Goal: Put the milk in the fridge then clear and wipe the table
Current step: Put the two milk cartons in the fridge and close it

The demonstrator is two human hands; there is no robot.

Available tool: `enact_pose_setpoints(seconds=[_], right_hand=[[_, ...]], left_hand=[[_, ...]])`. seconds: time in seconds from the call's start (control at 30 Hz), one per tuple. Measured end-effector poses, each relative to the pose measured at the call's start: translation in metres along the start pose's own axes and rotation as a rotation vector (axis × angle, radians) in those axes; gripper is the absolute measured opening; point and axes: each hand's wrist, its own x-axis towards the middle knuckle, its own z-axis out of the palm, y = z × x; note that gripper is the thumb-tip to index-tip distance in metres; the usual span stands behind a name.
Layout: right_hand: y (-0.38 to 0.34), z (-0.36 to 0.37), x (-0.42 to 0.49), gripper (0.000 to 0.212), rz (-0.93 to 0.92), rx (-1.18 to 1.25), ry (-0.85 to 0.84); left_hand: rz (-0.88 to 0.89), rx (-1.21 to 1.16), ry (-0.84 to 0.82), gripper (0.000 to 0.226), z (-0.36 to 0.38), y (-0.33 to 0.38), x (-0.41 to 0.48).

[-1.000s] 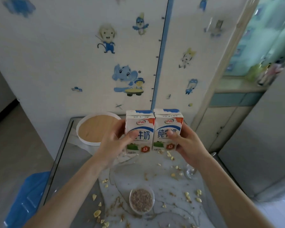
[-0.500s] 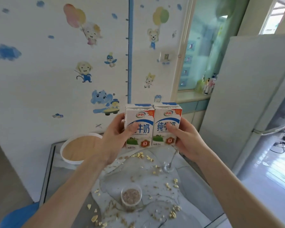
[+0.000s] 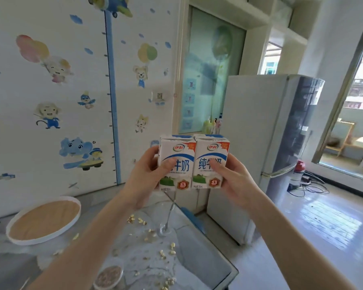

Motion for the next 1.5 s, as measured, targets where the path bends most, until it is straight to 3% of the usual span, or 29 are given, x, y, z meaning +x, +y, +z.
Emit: enact_pose_setpoints(seconds=[0.23, 0.5, 0.7, 0.87, 1.5], right_hand=[[-0.045, -0.105, -0.022, 0.042, -0.022, -0.041, 0.026], [-0.07, -0.2, -0.028, 0.022, -0.061, -0.074, 0.12], [-0.072, -0.258, -0.006, 0.031, -0.07, -0.087, 0.167], [-0.07, -0.307, 0.03, 0.02, -0.082, -0.11, 0.23], [-0.073, -0.492, 0.16, 0.021, -0.086, -0.094, 0.302]], left_hand=[[0.033, -0.057, -0.042, 0.026, 0.115, -0.01, 0.021], [0.014, -0.048, -0.115, 0.024, 0.209, -0.028, 0.062], [-0.001, -0.069, -0.172, 0.026, 0.254, -0.052, 0.108], [-0.004, -0.096, -0.204, 0.03, 0.287, -0.076, 0.163], [-0.032, -0.057, -0.225, 0.038, 0.416, -0.152, 0.348]])
